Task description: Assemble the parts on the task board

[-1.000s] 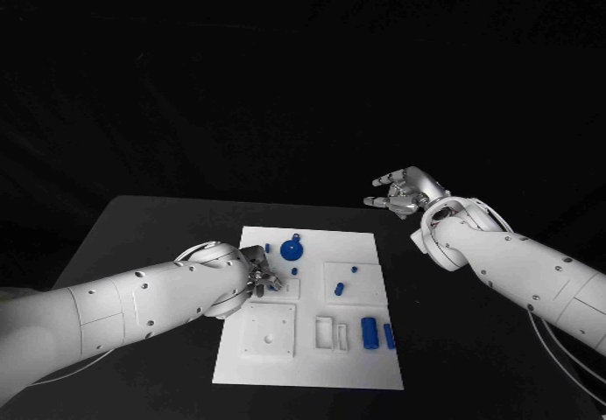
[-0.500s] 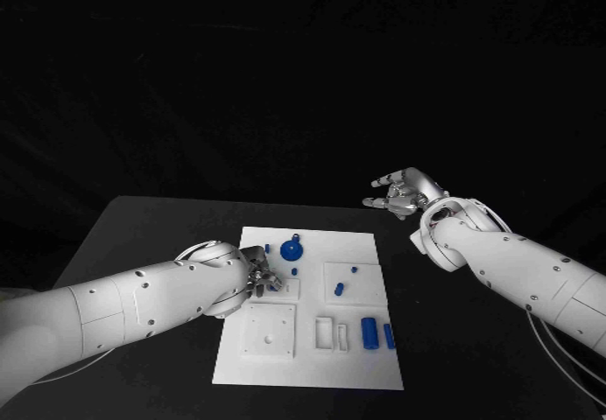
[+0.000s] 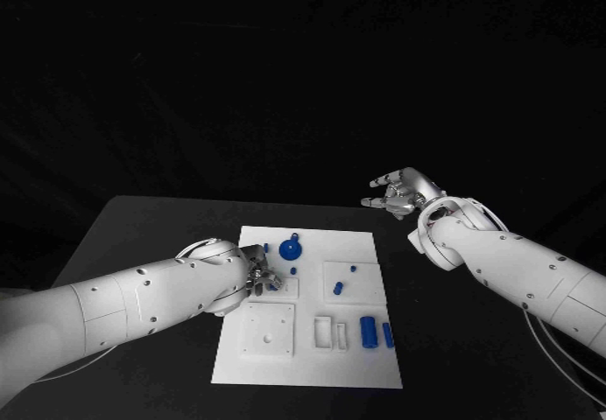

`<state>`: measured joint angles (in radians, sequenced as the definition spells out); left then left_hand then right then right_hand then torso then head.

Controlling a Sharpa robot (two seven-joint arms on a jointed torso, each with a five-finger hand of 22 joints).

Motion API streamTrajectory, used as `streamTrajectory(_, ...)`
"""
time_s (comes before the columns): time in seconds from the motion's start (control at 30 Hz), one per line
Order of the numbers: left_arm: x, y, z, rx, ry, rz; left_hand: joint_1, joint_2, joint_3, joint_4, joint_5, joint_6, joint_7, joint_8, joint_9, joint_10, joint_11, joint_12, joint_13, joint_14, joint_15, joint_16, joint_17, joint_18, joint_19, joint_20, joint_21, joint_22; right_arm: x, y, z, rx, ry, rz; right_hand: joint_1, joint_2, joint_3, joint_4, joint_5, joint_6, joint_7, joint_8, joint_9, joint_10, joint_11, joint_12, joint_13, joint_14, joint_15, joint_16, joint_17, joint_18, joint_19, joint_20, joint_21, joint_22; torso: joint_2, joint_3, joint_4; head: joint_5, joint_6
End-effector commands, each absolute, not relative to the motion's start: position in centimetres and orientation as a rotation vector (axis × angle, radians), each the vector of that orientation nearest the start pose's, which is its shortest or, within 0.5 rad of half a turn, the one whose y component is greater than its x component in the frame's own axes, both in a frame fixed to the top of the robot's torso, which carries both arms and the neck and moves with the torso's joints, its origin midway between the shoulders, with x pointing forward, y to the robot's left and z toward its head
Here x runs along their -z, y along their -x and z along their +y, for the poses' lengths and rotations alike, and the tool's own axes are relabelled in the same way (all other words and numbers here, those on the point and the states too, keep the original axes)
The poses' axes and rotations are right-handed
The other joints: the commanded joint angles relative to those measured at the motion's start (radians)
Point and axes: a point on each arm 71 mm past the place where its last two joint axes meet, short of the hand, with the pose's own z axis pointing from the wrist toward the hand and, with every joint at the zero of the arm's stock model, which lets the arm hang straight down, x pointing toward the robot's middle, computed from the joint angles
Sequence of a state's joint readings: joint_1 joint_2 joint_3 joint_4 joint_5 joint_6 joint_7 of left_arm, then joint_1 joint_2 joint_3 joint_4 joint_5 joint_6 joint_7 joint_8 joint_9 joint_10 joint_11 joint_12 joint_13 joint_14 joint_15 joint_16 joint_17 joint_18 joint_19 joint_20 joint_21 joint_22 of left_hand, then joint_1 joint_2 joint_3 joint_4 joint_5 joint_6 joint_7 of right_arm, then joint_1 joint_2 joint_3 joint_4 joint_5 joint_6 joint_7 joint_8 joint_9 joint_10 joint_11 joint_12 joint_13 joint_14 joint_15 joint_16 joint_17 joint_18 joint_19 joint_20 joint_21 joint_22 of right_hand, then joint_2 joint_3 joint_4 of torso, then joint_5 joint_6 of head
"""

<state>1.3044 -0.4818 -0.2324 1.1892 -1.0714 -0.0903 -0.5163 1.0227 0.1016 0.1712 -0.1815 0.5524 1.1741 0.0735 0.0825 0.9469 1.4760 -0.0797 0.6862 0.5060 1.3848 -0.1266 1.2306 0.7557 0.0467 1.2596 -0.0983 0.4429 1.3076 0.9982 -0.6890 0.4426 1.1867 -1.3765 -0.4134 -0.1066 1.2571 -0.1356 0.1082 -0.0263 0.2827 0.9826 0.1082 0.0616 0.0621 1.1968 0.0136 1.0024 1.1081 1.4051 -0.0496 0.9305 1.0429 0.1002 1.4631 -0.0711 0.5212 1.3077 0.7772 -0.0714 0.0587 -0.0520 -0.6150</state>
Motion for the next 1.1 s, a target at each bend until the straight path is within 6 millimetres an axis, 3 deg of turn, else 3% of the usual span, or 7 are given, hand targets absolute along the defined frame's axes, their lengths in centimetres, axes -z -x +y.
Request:
streamTrajectory(0.03, 25.0, -52.57, 13.51, 0.285, 0.121, 2.227, 0.044, 0.048, 0.0, 0.004, -0.004, 0.233, -0.13, -0.005, -0.001, 0.036, -0.012, 0.007, 0.002, 0.009, -0.001, 0.007, 0.001, 0.017, 0.0, 0.007, 0.006, 0.02, 15.09, -55.95, -26.37, -0.614, -0.377, 1.398, -0.009, 0.002, 0.002, -0.005, 0.003, 0.029, 0.004, 0.001, 0.001, -0.008, -0.002, -0.001, -0.001, 0.002, -0.007, -0.006, 0.001, 0.017, 0.042, -0.003, -0.004, 0.057, 0.0, 0.0002, 0.0003, -0.002, -0.002)
streamTrajectory(0.47, 25.07, -52.43, 13.11, 0.268, 0.063, 2.244, 0.044, 0.049, -0.001, 0.004, -0.016, 0.235, -0.13, -0.006, -0.003, 0.036, -0.012, 0.006, 0.006, 0.008, 0.0, 0.009, 0.002, 0.024, -0.001, 0.014, 0.008, 0.02, 15.23, -55.98, -26.28, -0.615, -0.376, 1.404, -0.009, 0.002, 0.002, -0.005, 0.003, 0.029, 0.004, 0.001, 0.001, -0.008, -0.002, -0.001, -0.001, 0.002, -0.007, -0.006, 0.001, 0.017, 0.042, -0.003, -0.004, 0.057, -0.001, 0.0004, 0.0013, -0.005, -0.003)
streamTrajectory(0.57, 25.05, -52.44, 13.01, 0.269, 0.061, 2.242, 0.044, 0.055, -0.014, 0.02, -0.084, 0.236, -0.131, -0.006, -0.002, 0.036, -0.012, 0.008, 0.008, 0.009, 0.001, 0.01, 0.002, 0.025, -0.001, 0.016, 0.008, 0.019, 15.28, -55.99, -26.24, -0.615, -0.376, 1.405, -0.009, 0.002, 0.002, -0.005, 0.003, 0.029, 0.004, 0.001, 0.001, -0.008, -0.002, -0.001, -0.001, 0.002, -0.007, -0.006, 0.001, 0.017, 0.042, -0.003, -0.004, 0.057, -0.001, 0.0004, 0.0012, -0.006, -0.003)
streamTrajectory(0.63, 25.04, -52.46, 12.97, 0.27, 0.061, 2.24, 0.057, 0.056, -0.032, 0.035, -0.095, 0.237, -0.131, -0.006, -0.001, 0.036, -0.012, 0.008, 0.01, 0.009, 0.001, 0.011, 0.002, 0.027, 0.0, 0.018, 0.007, 0.019, 15.31, -55.99, -26.22, -0.616, -0.376, 1.405, -0.01, 0.003, 0.003, -0.008, 0.005, 0.029, 0.004, 0.001, 0.001, -0.008, -0.002, 0.0, -0.001, 0.002, -0.007, -0.007, 0.001, 0.017, 0.042, -0.004, -0.007, 0.057, -0.001, 0.0006, 0.0007, -0.006, -0.003)
streamTrajectory(0.73, 25.02, -52.49, 12.93, 0.272, 0.061, 2.237, 0.061, 0.059, -0.051, 0.059, -0.152, 0.238, -0.132, -0.006, 0.001, 0.036, -0.012, 0.008, 0.011, 0.009, 0.001, 0.011, 0.002, 0.028, 0.0, 0.02, 0.006, 0.019, 15.34, -55.99, -26.21, -0.616, -0.377, 1.406, -0.01, 0.003, 0.003, -0.008, 0.005, 0.029, 0.004, 0.001, 0.001, -0.008, -0.002, 0.0, -0.001, 0.002, -0.007, -0.007, 0.001, 0.017, 0.042, -0.004, -0.007, 0.057, 0.0, 0.0004, 0.0005, -0.007, -0.004)
streamTrajectory(0.9, 25.0, -52.53, 12.87, 0.274, 0.062, 2.233, 0.068, 0.059, -0.08, 0.095, -0.199, 0.24, -0.133, -0.006, 0.003, 0.036, -0.013, 0.009, 0.012, 0.009, 0.001, 0.012, 0.002, 0.03, 0.001, 0.023, 0.004, 0.019, 15.36, -55.99, -26.2, -0.616, -0.377, 1.406, -0.01, 0.003, 0.003, -0.008, 0.005, 0.029, 0.004, 0.001, 0.001, -0.008, -0.002, 0.0, -0.001, 0.002, -0.007, -0.007, 0.001, 0.017, 0.042, -0.004, -0.007, 0.057, 0.0, 0.0007, 0.0007, -0.01, -0.003)
streamTrajectory(1.1, 24.97, -52.59, 12.8, 0.278, 0.063, 2.228, 0.078, 0.054, -0.099, 0.125, -0.209, 0.24, -0.133, -0.006, 0.004, 0.036, -0.013, 0.009, 0.013, 0.009, 0.001, 0.013, 0.001, 0.03, 0.003, 0.023, 0.002, 0.019, 15.41, -56.01, -26.14, -0.616, -0.377, 1.408, -0.011, 0.004, 0.002, -0.008, 0.005, 0.029, 0.005, 0.001, 0.001, -0.009, -0.002, -0.001, -0.002, 0.002, -0.007, -0.007, 0.001, 0.017, 0.042, -0.003, -0.008, 0.056, -0.001, -0.0001, 0.0006, -0.013, -0.003)
